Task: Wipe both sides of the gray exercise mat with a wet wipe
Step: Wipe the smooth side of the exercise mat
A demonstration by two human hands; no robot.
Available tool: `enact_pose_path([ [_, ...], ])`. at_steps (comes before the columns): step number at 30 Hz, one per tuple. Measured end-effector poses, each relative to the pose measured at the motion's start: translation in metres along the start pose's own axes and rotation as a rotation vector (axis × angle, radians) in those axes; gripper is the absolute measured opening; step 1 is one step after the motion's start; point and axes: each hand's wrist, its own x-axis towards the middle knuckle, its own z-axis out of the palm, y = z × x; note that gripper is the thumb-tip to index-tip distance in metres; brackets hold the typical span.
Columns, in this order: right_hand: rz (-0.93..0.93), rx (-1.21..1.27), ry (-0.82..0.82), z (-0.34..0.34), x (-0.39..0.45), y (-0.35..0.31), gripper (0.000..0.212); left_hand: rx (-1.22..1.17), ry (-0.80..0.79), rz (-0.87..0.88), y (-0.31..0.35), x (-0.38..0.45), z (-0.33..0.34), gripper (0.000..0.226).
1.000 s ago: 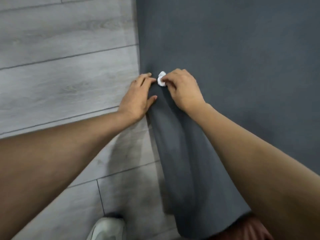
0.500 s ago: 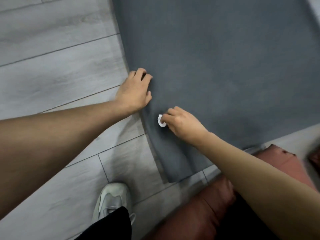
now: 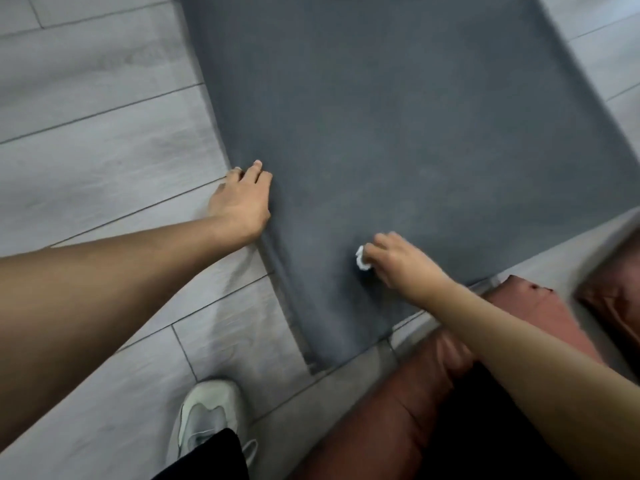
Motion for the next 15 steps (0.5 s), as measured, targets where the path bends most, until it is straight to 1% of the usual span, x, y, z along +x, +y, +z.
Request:
enact_pose_path([
  [2, 0.456, -0.007, 0.145, -0.013, 0.005, 0.06, 0.018, 0.074, 0.051, 0.007, 0.005, -0.005, 0.001, 0.059],
  [3, 0.658, 0.034, 0.188, -0.017, 0.006, 0.076, 0.019, 0.113, 0.072, 0.02, 0.007, -0.007, 0.002, 0.062],
  [4, 0.792, 0.077, 0.217, -0.014, 0.01, 0.077, 0.021, 0.139, 0.085, 0.032, 0.007, -0.008, 0.002, 0.063],
  [5, 0.854, 0.126, 0.236, -0.011, 0.016, 0.06, 0.022, 0.15, 0.091, 0.039, 0.006, -0.007, 0.003, 0.064],
  [6, 0.849, 0.192, 0.267, -0.006, 0.023, 0.035, 0.023, 0.149, 0.091, 0.04, 0.006, -0.006, 0.003, 0.064],
  [7, 0.797, 0.284, 0.297, 0.0, 0.027, 0.004, 0.023, 0.145, 0.084, 0.035, 0.005, -0.005, 0.004, 0.064],
  [8, 0.705, 0.382, 0.31, 0.009, 0.028, -0.027, 0.024, 0.143, 0.073, 0.029, 0.005, -0.004, 0.005, 0.064],
  [9, 0.592, 0.439, 0.288, 0.018, 0.026, -0.059, 0.024, 0.142, 0.063, 0.023, 0.006, -0.003, 0.006, 0.064],
  [11, 0.391, 0.447, 0.185, 0.032, 0.013, -0.114, 0.021, 0.133, 0.058, 0.012, 0.01, -0.003, 0.008, 0.063],
  [13, 0.243, 0.444, 0.092, 0.035, 0.003, -0.133, 0.02, 0.119, 0.063, -0.008, 0.012, -0.004, 0.011, 0.063],
  [14, 0.167, 0.416, 0.064, 0.034, 0.005, -0.123, 0.02, 0.112, 0.07, -0.02, 0.012, -0.005, 0.012, 0.063],
  [15, 0.1, 0.337, 0.051, 0.031, 0.01, -0.106, 0.02, 0.107, 0.08, -0.026, 0.012, -0.005, 0.013, 0.062],
])
